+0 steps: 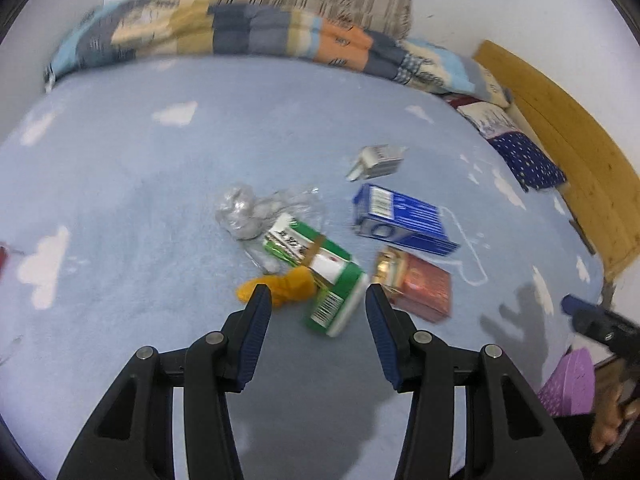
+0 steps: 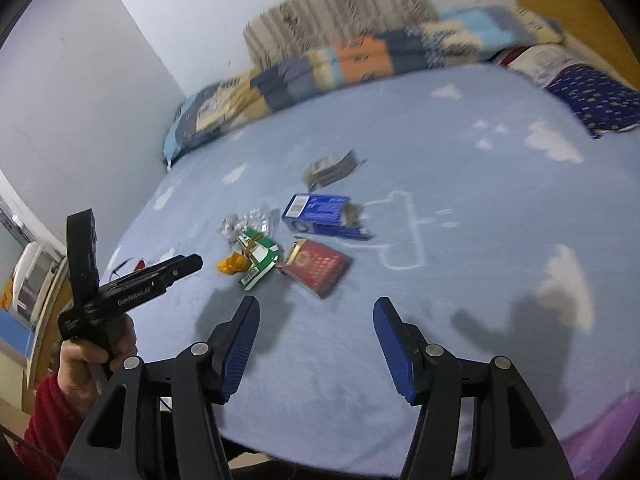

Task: Collect trash
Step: 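Move both open tools back over the trash pile on the bed, then grasp the red cigarette pack with the right tool while the left tool grasps the yellow toy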

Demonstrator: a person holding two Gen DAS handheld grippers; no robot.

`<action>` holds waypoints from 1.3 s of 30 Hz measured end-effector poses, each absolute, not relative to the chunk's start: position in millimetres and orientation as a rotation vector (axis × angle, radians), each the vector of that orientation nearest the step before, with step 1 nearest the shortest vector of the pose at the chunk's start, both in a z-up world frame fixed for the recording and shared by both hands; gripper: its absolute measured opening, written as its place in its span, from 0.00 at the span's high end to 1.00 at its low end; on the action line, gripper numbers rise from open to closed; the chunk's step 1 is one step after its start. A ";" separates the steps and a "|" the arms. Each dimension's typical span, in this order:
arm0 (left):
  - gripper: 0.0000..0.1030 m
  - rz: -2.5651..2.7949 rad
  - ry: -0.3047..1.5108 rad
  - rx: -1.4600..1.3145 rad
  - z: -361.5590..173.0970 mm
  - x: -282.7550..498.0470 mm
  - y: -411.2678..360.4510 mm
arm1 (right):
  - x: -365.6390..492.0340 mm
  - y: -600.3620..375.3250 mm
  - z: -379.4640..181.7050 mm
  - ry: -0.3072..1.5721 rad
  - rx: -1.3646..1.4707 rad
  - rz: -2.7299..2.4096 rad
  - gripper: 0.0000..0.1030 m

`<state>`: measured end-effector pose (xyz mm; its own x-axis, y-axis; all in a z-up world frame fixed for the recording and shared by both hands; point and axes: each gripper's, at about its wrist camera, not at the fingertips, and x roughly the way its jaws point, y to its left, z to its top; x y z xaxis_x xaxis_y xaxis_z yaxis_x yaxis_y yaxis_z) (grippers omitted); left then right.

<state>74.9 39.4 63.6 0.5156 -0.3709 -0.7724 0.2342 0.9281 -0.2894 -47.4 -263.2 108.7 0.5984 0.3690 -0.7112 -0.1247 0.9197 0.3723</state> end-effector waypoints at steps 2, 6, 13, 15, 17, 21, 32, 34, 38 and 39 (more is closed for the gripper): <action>0.54 -0.332 0.955 -0.134 53.9 87.2 43.4 | -21.9 -249.5 93.8 0.924 0.280 0.290 0.39; 0.54 -0.374 0.977 -0.189 33.7 108.6 48.0 | 13.1 -240.1 69.5 0.949 0.302 0.268 0.39; 0.60 -0.477 1.034 -0.057 16.3 102.1 24.4 | 48.0 -245.7 49.0 0.974 0.341 0.285 0.39; 0.60 -0.518 1.035 -0.045 20.3 92.2 21.4 | 56.1 -246.4 45.9 0.975 0.344 0.301 0.39; 0.60 -0.554 1.027 0.002 26.4 78.9 16.5 | 64.1 -244.3 40.8 0.985 0.350 0.328 0.39; 0.60 -0.569 1.011 0.115 32.5 60.0 11.4 | 73.7 -238.1 31.6 0.998 0.356 0.357 0.39; 0.59 -0.496 0.988 -0.100 49.1 72.7 58.5 | 89.3 -223.6 13.7 1.033 0.277 0.411 0.39; 0.59 -0.482 0.994 -0.099 47.2 74.7 59.6 | 87.4 -215.8 10.5 1.055 0.251 0.440 0.39; 0.59 -0.495 1.008 -0.084 45.1 76.8 53.7 | 74.0 -191.9 19.3 1.045 0.114 0.517 0.39; 0.59 -0.501 1.013 -0.082 44.9 76.9 52.3 | 71.2 -185.4 20.4 1.039 0.074 0.521 0.38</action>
